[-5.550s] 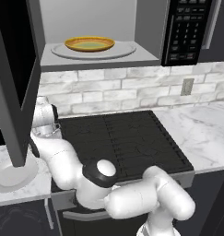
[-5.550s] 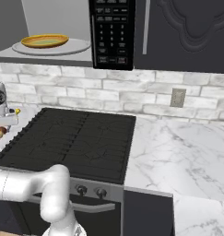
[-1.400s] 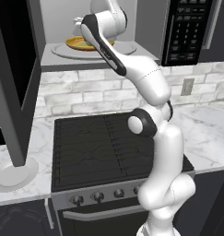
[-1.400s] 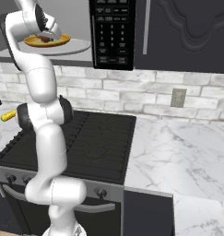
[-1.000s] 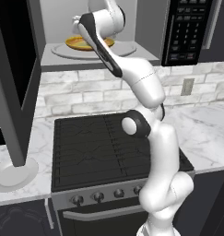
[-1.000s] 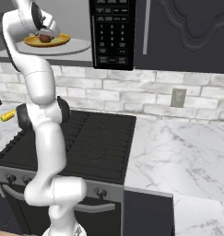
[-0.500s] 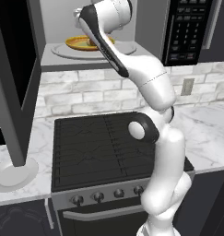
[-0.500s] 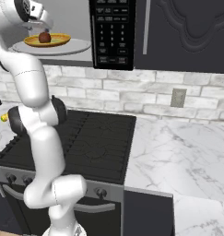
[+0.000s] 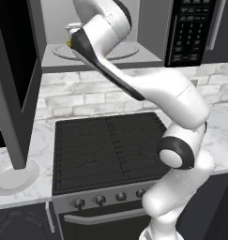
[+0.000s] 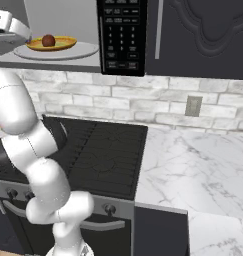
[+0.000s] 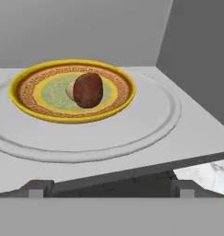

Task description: Pick the mushroom from the counter and place it in the microwave.

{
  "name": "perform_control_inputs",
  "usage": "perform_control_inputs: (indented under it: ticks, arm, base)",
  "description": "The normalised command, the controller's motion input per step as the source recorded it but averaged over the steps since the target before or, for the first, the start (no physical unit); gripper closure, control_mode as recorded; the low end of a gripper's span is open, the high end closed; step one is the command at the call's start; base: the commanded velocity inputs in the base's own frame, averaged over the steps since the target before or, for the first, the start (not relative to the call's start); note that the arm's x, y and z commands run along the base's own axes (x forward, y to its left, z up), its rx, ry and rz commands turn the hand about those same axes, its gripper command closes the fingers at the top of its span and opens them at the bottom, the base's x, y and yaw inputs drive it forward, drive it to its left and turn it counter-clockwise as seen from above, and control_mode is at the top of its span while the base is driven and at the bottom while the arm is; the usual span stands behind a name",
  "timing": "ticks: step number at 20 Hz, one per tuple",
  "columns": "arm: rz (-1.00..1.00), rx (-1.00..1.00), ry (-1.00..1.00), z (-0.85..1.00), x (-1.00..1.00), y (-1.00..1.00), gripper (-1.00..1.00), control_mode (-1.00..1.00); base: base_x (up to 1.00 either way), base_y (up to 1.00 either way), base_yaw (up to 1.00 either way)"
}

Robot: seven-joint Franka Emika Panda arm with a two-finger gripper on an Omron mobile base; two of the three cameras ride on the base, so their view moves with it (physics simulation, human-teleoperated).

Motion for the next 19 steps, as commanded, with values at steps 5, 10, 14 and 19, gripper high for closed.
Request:
perform_control_inputs:
  ticks: [5,10,14,19]
  arm:
    - [0.00,0.00,-0.33,-0.56,-1.00,-0.44,-1.00,-1.00]
    - [0.00,0.04,-0.04,-0.17,-1.00,-0.92,-1.00,-1.00]
    - [0.01,0.13,0.03,-0.42,-1.00,-0.83,-1.00,-1.00]
    - [0.13,0.11,0.33,-0.77,-0.38,-0.64,-1.00,-1.00]
  base:
    - [0.00,0.00,0.00]
    - [0.00,0.00,0.00]
    - [0.00,0.00,0.00]
    - [0.00,0.00,0.00]
